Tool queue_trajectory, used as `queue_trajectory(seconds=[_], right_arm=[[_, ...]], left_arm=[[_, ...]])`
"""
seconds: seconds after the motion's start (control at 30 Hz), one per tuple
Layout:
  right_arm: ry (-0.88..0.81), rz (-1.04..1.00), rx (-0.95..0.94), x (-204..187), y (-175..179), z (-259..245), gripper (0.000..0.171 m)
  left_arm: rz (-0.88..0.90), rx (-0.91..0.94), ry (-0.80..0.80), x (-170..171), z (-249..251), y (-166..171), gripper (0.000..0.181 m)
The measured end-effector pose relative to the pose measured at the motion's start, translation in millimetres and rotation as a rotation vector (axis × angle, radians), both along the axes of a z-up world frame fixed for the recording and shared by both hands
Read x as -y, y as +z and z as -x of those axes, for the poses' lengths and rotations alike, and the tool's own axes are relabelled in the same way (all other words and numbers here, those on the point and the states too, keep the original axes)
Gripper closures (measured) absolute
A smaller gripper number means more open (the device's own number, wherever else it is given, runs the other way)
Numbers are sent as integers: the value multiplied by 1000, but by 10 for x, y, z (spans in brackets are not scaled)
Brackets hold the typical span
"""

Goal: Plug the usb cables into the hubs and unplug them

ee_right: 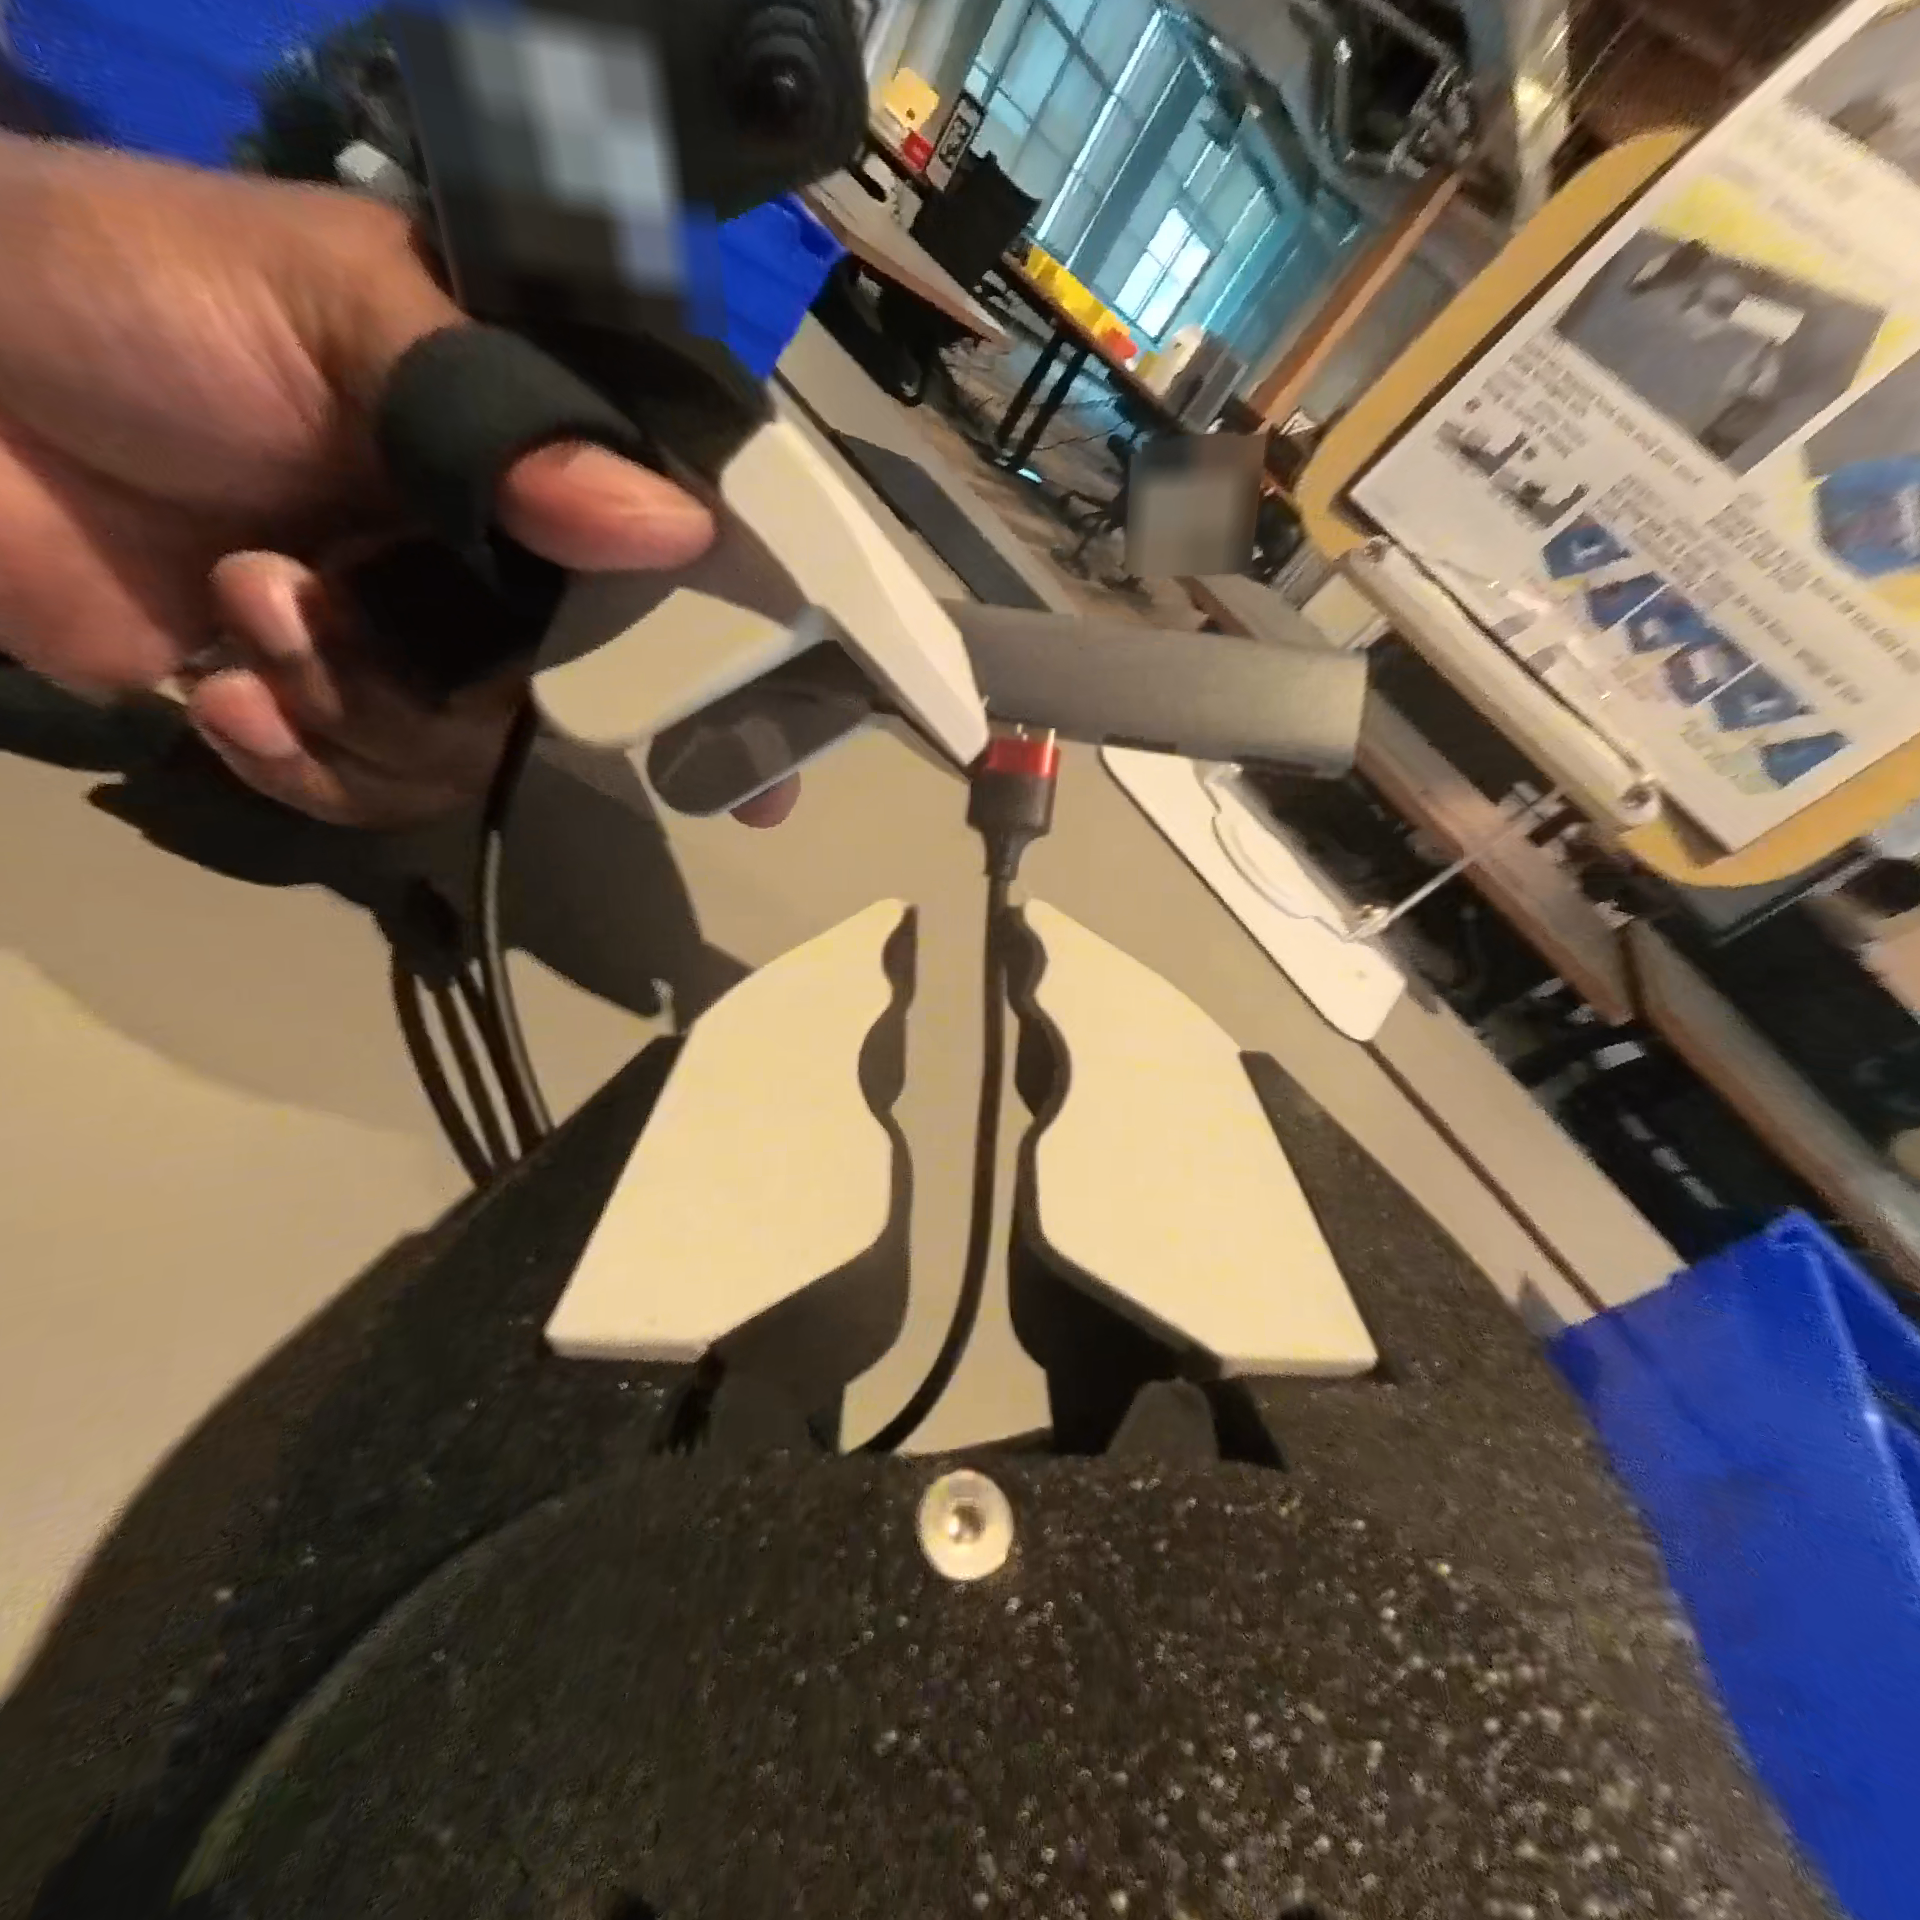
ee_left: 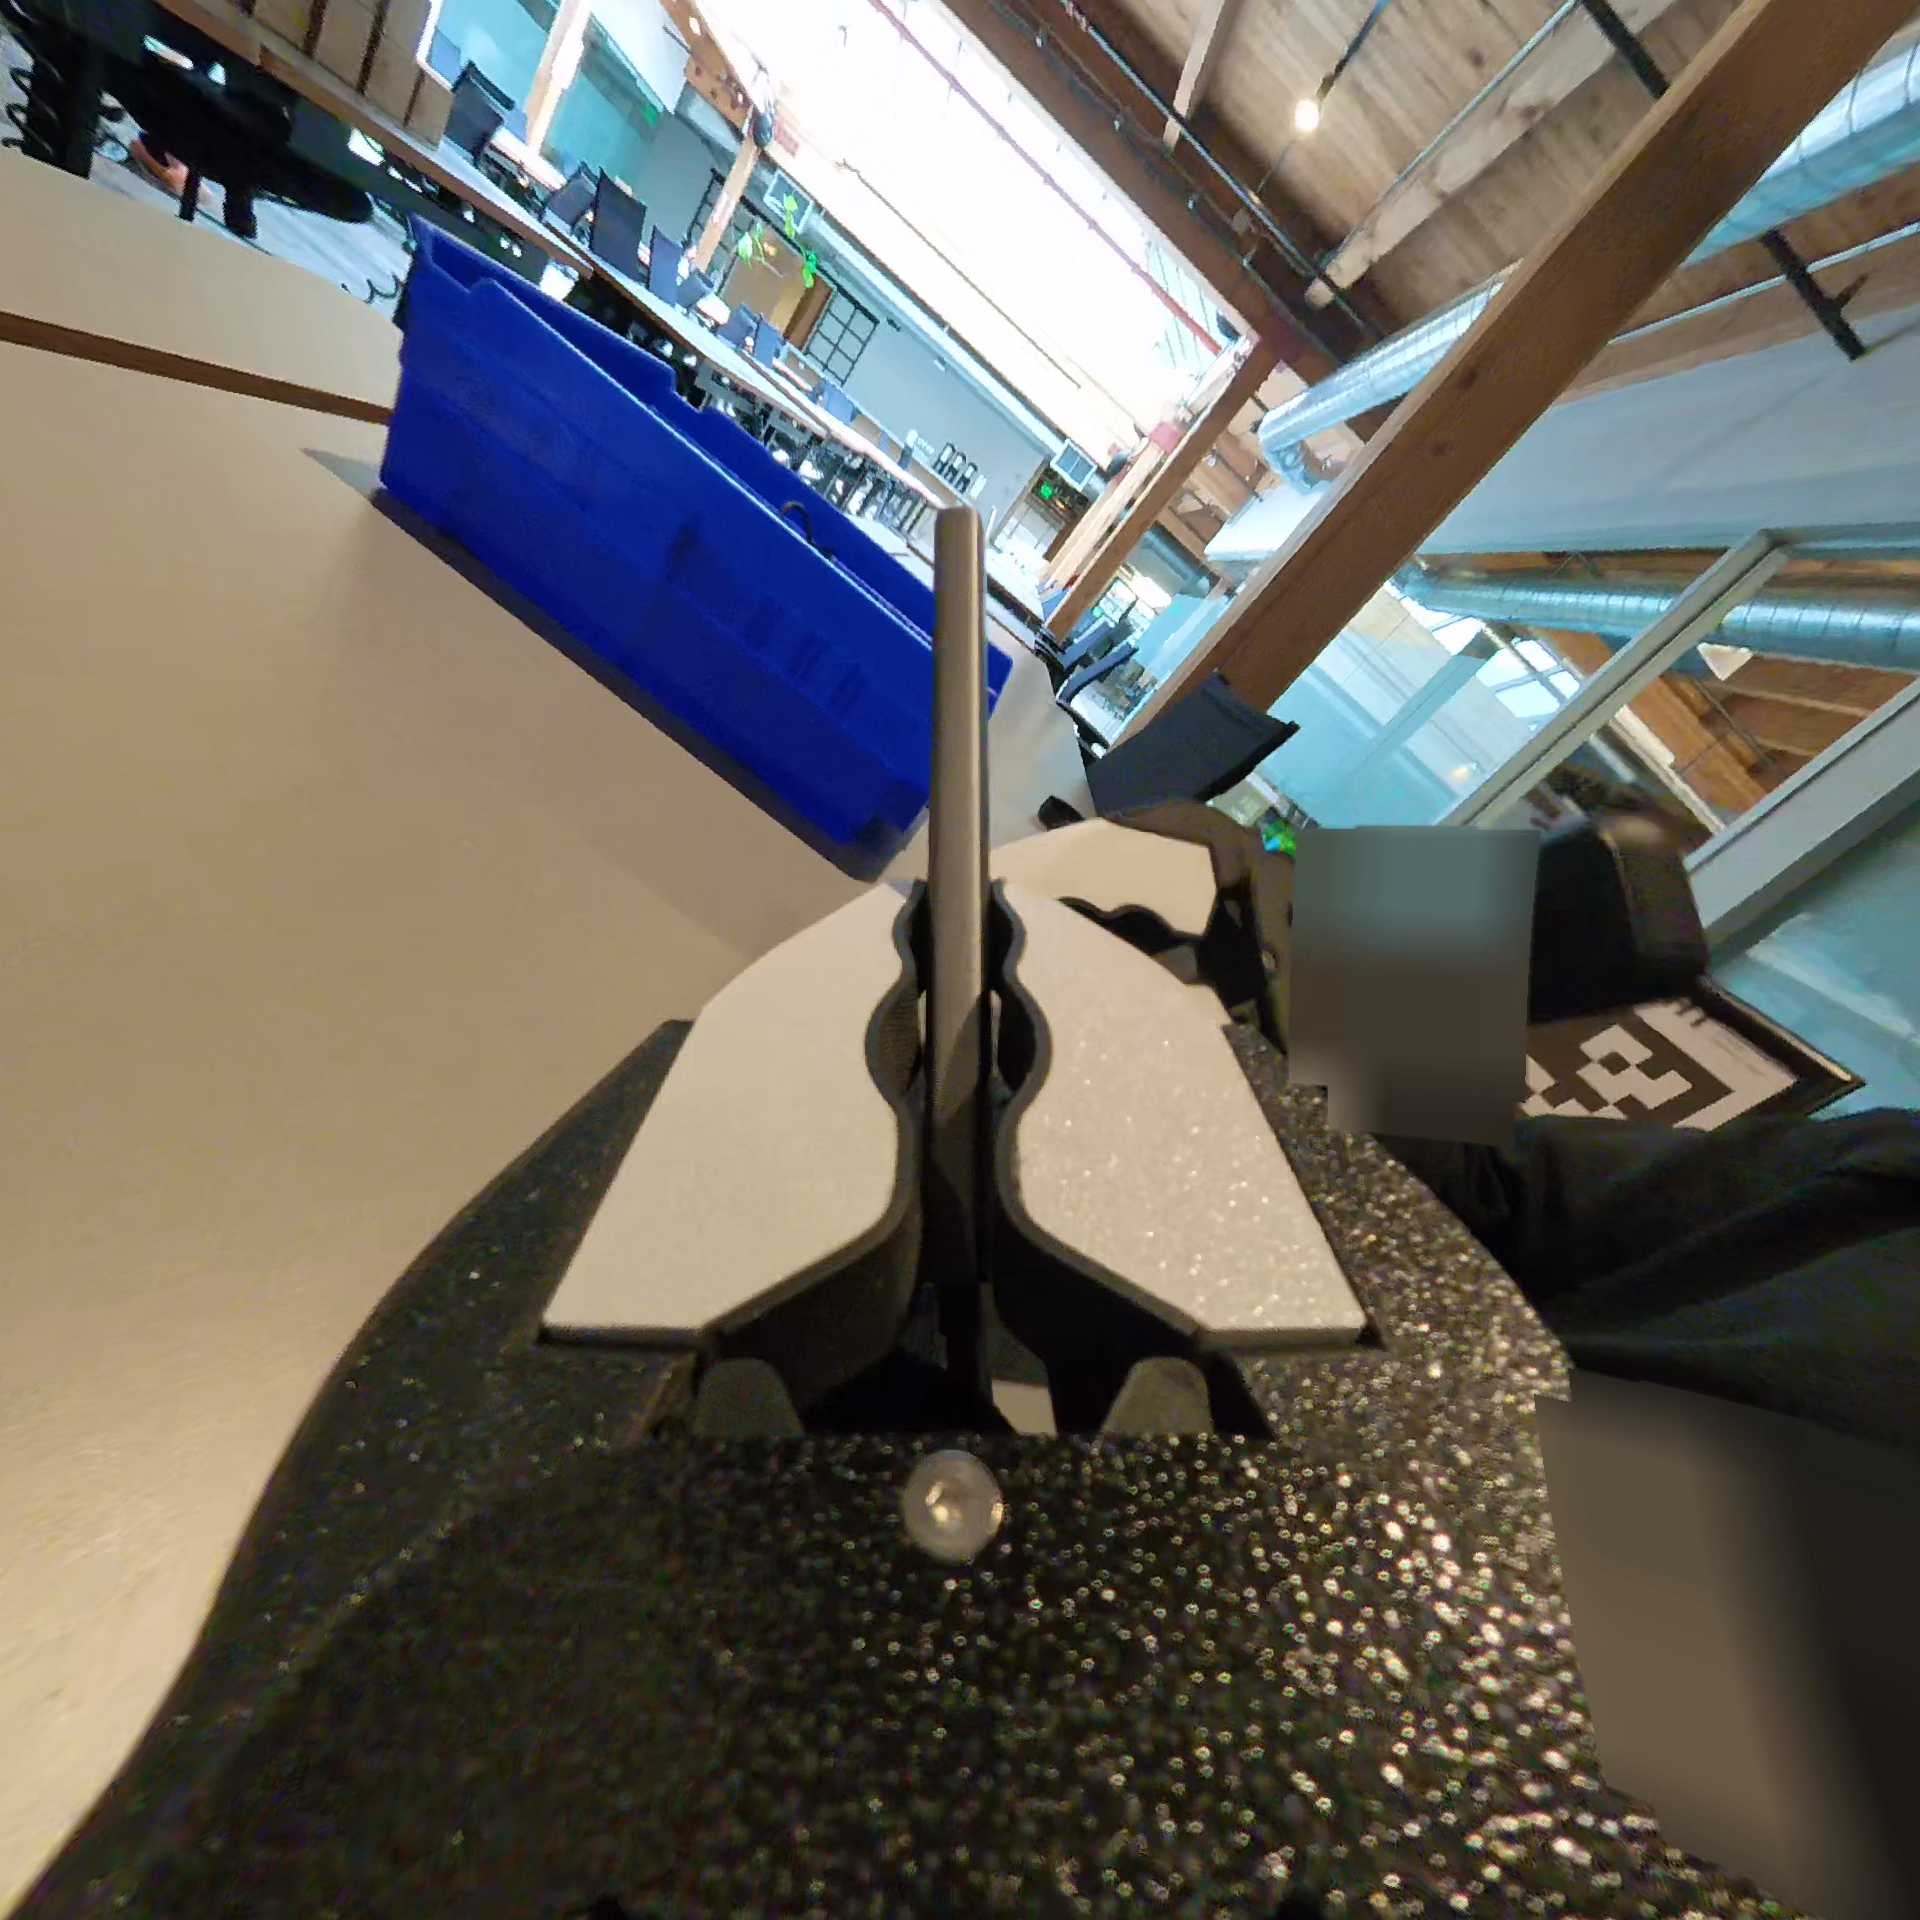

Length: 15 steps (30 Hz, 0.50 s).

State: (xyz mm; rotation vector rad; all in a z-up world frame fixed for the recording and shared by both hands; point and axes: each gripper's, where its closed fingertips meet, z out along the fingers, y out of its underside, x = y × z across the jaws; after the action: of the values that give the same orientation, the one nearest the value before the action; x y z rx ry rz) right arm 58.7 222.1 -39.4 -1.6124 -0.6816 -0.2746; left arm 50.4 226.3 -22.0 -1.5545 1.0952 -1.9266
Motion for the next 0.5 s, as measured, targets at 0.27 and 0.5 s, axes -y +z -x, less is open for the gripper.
queue_trajectory(seconds=[0.27, 0.5], right_arm=[[-60, -45, 35, -61, 47, 33, 142], [-102, -68, 94, -84, 66, 9, 145]], left_arm=[[-13, -27, 11, 7, -23, -35, 172], [-73, -95, -24, 126, -69, -132, 172]])
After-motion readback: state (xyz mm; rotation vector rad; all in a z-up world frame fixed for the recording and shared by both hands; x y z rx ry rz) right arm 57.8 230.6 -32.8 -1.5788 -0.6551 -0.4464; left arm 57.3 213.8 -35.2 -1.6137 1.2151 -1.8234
